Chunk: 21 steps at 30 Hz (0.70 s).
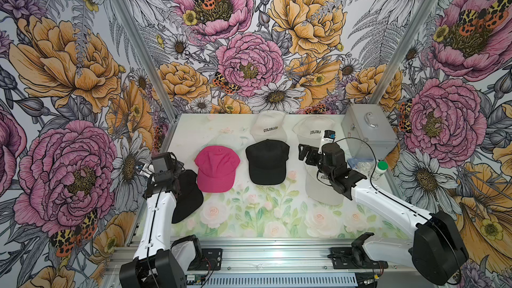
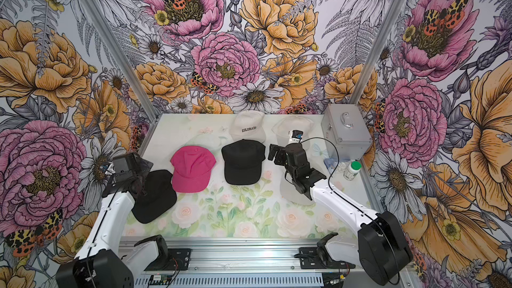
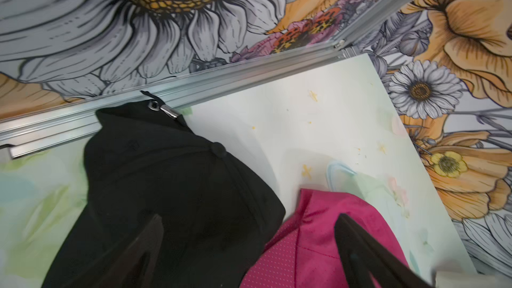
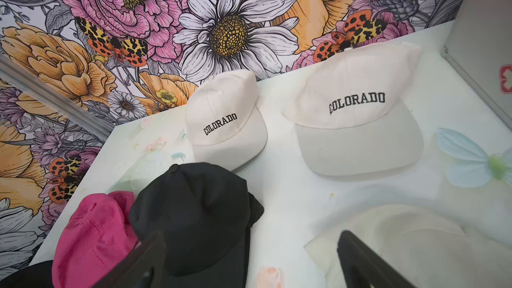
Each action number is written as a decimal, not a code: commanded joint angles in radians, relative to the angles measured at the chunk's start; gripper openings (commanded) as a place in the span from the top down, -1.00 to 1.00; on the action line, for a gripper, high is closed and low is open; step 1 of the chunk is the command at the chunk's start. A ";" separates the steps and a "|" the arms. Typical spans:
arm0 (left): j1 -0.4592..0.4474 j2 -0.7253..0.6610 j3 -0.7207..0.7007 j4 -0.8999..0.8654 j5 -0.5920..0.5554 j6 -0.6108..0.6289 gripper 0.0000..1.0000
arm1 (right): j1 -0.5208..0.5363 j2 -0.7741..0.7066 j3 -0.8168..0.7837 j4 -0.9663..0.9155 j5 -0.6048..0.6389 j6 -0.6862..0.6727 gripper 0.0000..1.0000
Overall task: Stack the baseball caps by color
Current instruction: Pick up the baseball cap at the corner of the board.
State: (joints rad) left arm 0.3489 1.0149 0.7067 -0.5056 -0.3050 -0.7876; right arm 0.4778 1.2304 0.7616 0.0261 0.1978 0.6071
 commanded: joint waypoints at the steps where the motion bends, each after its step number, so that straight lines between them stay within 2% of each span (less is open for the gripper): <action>1: 0.136 -0.020 0.002 -0.078 0.015 -0.044 -0.98 | -0.007 -0.033 -0.008 -0.038 0.006 -0.021 -0.99; 3: 0.210 -0.014 -0.014 -0.078 0.044 -0.048 -0.98 | -0.007 -0.034 -0.006 -0.038 0.001 -0.022 -0.98; 6: 0.259 0.006 -0.027 -0.079 0.052 -0.064 -0.98 | -0.007 -0.024 0.002 -0.039 -0.023 -0.020 -0.99; 9: 0.265 0.023 -0.035 -0.077 0.066 -0.094 -0.97 | -0.008 -0.004 0.011 -0.040 -0.040 -0.008 -0.99; 14: 0.283 0.039 -0.060 -0.040 0.065 -0.118 -0.76 | -0.007 0.010 0.015 -0.040 -0.060 0.010 -0.99; 21: 0.299 0.154 -0.069 0.051 0.163 -0.136 -0.73 | -0.007 0.037 0.033 -0.041 -0.072 0.010 -0.98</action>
State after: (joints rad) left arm 0.6384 1.1324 0.6506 -0.5171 -0.1997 -0.9009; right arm 0.4763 1.2526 0.7620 -0.0116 0.1398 0.6117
